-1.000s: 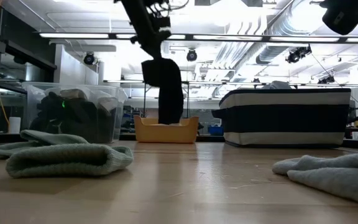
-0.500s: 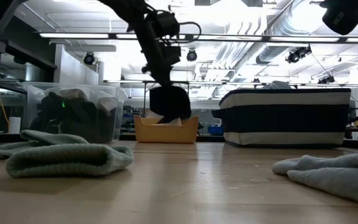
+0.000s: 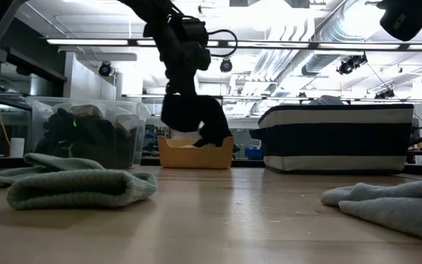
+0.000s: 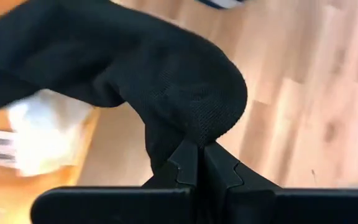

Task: Pick & Place Cloths
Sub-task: Put the black sock into the yellow bin

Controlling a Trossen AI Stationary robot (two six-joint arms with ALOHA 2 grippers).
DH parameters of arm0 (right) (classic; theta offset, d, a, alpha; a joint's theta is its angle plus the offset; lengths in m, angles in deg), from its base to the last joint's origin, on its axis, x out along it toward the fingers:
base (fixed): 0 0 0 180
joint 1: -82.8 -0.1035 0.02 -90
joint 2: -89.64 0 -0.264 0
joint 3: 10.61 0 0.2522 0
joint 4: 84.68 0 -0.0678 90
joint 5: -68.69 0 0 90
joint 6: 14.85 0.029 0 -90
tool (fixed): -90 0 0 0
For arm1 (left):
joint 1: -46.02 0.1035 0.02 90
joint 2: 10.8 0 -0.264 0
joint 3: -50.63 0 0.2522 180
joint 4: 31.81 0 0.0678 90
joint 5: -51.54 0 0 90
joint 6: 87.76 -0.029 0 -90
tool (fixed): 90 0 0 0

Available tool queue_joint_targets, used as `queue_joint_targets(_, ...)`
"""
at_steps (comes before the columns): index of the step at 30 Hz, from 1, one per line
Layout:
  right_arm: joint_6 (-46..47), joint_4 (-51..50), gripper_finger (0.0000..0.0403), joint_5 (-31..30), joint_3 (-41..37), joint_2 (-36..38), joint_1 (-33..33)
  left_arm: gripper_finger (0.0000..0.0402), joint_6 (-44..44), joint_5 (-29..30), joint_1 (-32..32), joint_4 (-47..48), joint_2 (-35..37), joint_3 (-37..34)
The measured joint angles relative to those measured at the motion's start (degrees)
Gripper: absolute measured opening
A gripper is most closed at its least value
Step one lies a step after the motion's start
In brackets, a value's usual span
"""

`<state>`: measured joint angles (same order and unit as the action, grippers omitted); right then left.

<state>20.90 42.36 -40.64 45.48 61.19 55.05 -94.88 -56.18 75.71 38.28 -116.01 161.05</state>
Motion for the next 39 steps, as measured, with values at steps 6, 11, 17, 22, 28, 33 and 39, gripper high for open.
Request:
queue_joint_targets(6, 0.0, 0.0, 0.0124, 0.0, 0.0, 0.0, 0.0, 0.0, 0.1, -11.0, 0.7, 5.3, 1.5, 0.0)
queue_joint_targets(11, 0.0, 0.0, 0.0124, 0.0, 0.0, 0.0, 0.0, 0.0, 0.3, -9.3, 1.0, 5.1, 1.8, 0.0)
queue_joint_targets(17, 0.0, 0.0, 0.0124, 0.0, 0.0, 0.0, 0.0, 0.0, 5.0, 1.0, 2.7, -2.1, 1.9, 0.0)
queue_joint_targets(22, 0.0, 0.0, 0.0124, 0.0, 0.0, 0.0, 0.0, 0.0, 8.7, 11.7, 3.7, -7.1, 1.9, 0.0)
queue_joint_targets(28, 0.0, 0.0, 0.0124, 0.0, 0.0, 0.0, 0.0, 0.0, 8.1, 20.3, 4.9, -11.0, 0.2, 0.0)
queue_joint_targets(33, 0.0, 0.0, 0.0124, 0.0, 0.0, 0.0, 0.0, 0.0, 6.0, 23.2, 5.6, -12.7, -3.3, 0.0)
queue_joint_targets(39, 0.0, 0.1, 0.0124, 0.0, 0.0, 0.0, 0.0, 0.0, 5.0, 26.9, 5.6, -13.6, -7.0, 0.0)
